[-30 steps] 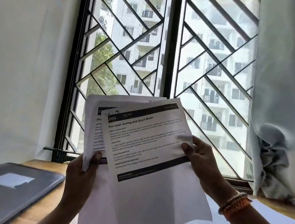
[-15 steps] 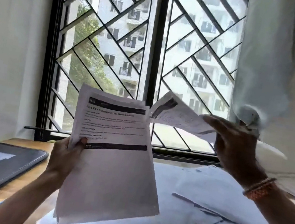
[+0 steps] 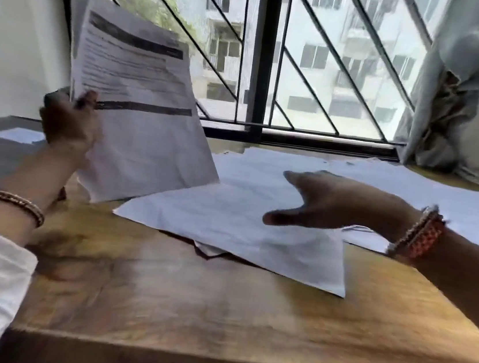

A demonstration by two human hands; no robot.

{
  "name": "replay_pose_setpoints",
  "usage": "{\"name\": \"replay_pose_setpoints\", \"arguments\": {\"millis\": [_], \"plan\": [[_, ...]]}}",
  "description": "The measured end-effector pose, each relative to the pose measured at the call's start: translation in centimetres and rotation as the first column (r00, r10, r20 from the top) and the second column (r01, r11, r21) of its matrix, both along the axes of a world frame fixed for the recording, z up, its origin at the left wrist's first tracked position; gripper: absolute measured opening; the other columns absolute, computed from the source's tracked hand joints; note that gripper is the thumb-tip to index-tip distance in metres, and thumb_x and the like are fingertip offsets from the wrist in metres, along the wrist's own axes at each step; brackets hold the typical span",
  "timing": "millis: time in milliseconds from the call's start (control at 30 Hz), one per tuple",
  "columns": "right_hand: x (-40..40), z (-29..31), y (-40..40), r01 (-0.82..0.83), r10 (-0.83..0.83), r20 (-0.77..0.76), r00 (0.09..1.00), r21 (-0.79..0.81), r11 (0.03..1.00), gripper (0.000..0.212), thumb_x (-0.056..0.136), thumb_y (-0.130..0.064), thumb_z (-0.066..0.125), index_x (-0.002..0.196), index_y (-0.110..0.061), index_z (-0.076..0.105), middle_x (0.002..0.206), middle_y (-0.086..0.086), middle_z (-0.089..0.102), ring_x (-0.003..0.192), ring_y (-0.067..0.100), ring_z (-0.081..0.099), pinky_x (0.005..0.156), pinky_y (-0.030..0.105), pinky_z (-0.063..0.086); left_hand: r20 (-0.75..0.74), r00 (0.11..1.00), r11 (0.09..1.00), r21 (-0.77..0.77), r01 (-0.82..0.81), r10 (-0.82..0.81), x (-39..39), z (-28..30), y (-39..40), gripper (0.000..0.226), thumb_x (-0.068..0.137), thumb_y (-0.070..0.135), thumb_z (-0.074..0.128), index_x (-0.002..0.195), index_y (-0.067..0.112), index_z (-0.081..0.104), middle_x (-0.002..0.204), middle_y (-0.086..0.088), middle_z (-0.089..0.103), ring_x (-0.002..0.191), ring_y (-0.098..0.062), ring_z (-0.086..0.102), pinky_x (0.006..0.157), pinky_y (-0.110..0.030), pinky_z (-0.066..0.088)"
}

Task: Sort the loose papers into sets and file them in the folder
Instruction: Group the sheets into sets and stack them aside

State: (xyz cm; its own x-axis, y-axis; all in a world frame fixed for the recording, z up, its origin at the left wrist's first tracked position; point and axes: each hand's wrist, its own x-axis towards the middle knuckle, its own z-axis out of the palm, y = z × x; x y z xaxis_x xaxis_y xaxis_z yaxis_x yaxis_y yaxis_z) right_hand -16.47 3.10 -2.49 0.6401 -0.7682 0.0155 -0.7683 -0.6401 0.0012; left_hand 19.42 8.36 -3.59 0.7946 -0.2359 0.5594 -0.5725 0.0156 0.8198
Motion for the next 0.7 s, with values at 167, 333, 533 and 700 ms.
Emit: {"name": "replay_pose_setpoints", "arguments": {"millis": [167, 333, 533, 700], "plan": [[8.3, -2.4, 5.4, -0.323, 0.325, 0.066, 0.944, -0.031, 0.946, 0.059, 0.084, -0.064, 0.054, 0.106, -0.01, 0.048, 0.096, 0.005, 0.052, 0.093, 0.028, 0.048, 0.088, 0.04, 0.044, -0.007, 1.0, 1.0, 0.011, -0.007, 0.007, -0.6, 0.1, 0.1, 0.045, 0.09, 0.035, 0.054, 0.114, -0.002, 0.061, 0.118, -0.028, 0.06, 0.114, -0.039, 0.054, 0.088, -0.04, 0.043], [11.0, -2.2, 5.8, -0.375, 0.377, 0.069, 0.924, -0.038, 0.926, 0.044, 0.09, -0.05, 0.055, 0.096, -0.007, 0.056, 0.092, 0.008, 0.055, 0.08, 0.027, 0.054, 0.064, 0.032, 0.041, -0.026, 1.0, 0.999, 0.037, 0.007, -0.006, -1.4, -0.1, -0.6, 0.035, 0.094, 0.029, 0.053, 0.119, 0.006, 0.062, 0.123, -0.019, 0.062, 0.115, -0.036, 0.054, 0.086, -0.033, 0.042], [11.3, -1.2, 6.7, -0.373, 0.373, -0.005, 0.928, -0.026, 0.927, 0.015, 0.091, -0.01, 0.051, 0.103, -0.012, 0.042, 0.108, 0.013, 0.054, 0.102, 0.033, 0.055, 0.068, 0.031, 0.034, -0.018, 1.0, 1.0, 0.018, 0.0, 0.0, -1.3, 0.0, -0.6, 0.033, 0.094, 0.031, 0.054, 0.116, 0.008, 0.064, 0.12, -0.016, 0.064, 0.112, -0.035, 0.057, 0.088, -0.033, 0.043], [9.8, 3.2, 8.3, -0.358, 0.358, 0.02, 0.934, 0.058, 0.932, 0.028, 0.087, -0.009, 0.05, 0.111, -0.02, 0.057, 0.105, 0.001, 0.055, 0.092, 0.021, 0.058, 0.071, 0.03, 0.05, 0.025, 0.999, 1.0, 0.002, -0.031, 0.031, -0.4, 0.5, -1.0, 0.035, 0.094, 0.032, 0.054, 0.114, 0.005, 0.064, 0.116, -0.021, 0.064, 0.108, -0.04, 0.058, 0.086, -0.038, 0.045]]}}
